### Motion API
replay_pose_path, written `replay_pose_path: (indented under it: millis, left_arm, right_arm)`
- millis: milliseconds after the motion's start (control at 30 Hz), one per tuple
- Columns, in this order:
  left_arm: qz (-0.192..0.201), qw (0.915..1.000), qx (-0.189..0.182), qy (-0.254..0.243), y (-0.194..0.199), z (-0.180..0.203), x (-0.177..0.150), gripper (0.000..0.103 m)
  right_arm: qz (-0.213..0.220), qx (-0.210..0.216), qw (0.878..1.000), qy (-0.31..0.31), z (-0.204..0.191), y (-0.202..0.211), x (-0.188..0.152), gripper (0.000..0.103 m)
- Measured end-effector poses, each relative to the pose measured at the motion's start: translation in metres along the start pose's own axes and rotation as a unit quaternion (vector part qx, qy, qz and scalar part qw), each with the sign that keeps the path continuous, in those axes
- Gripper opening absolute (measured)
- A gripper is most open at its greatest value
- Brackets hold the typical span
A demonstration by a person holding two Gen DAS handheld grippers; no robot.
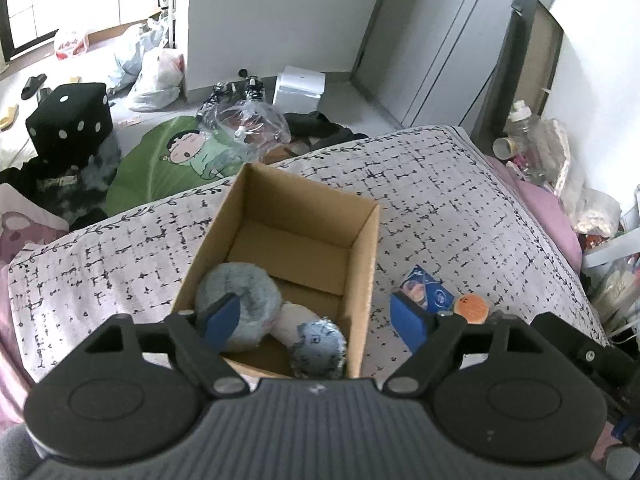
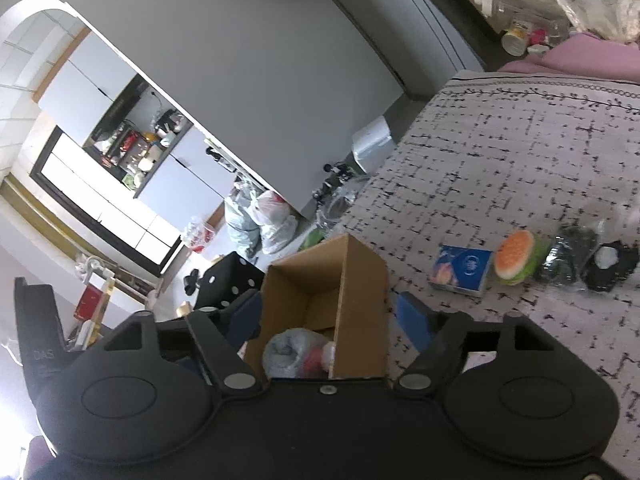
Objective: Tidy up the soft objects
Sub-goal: 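Move both grippers toward the burger plush and the black bagged item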
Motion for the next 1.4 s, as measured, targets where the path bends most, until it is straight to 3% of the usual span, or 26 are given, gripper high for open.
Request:
replay_pose_path:
  millis: [133, 367, 567, 767, 867, 967, 1400]
  left_arm:
    - [-0.017, 0.9996, -0.002, -0.021, -0.002, 0.017, -0.006, 0.087]
    - [-0.004, 0.9989, 0.004, -0.046, 0.006, 0.042, -0.009, 0.093]
    - [0.008, 0.9979, -0.004, -0.063, 0.01, 0.068, -0.01, 0.103]
    - [0.025, 0.9973, -0.001, -0.069, 0.016, 0.087, -0.01, 0.103]
    - [0.031, 0.9975, -0.021, -0.06, 0.02, 0.097, -0.011, 0.103]
    - [0.04, 0.996, -0.013, -0.079, 0.023, 0.106, -0.01, 0.103]
    - [0.035, 0.9955, -0.036, -0.08, 0.014, 0.145, -0.018, 0.103]
  right_arm:
    - [0.0, -0.018, 1.0, 0.014, 0.006, 0.006, 0.002, 0.093]
    - [0.002, -0.046, 0.999, 0.001, 0.029, 0.02, 0.01, 0.103]
    - [0.01, -0.066, 0.998, -0.001, 0.052, 0.037, 0.019, 0.103]
    - [0.029, -0.077, 0.997, -0.014, 0.074, 0.056, 0.03, 0.103]
    - [0.038, -0.076, 0.996, -0.026, 0.085, 0.066, 0.037, 0.103]
    - [0.046, -0.073, 0.995, -0.042, 0.097, 0.075, 0.041, 0.103]
    - [0.076, -0.097, 0.989, -0.085, 0.147, 0.105, 0.055, 0.103]
Point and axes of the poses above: each gripper's, at about its wrist camera, not at the fingertips, and y roughly against the way its jaws point, z to its right, x to its top, the point moved 10 cm from there along -y, roughly the way its jaws point, and after that the axes turned 3 degrees about x, right-handed, at the moved point
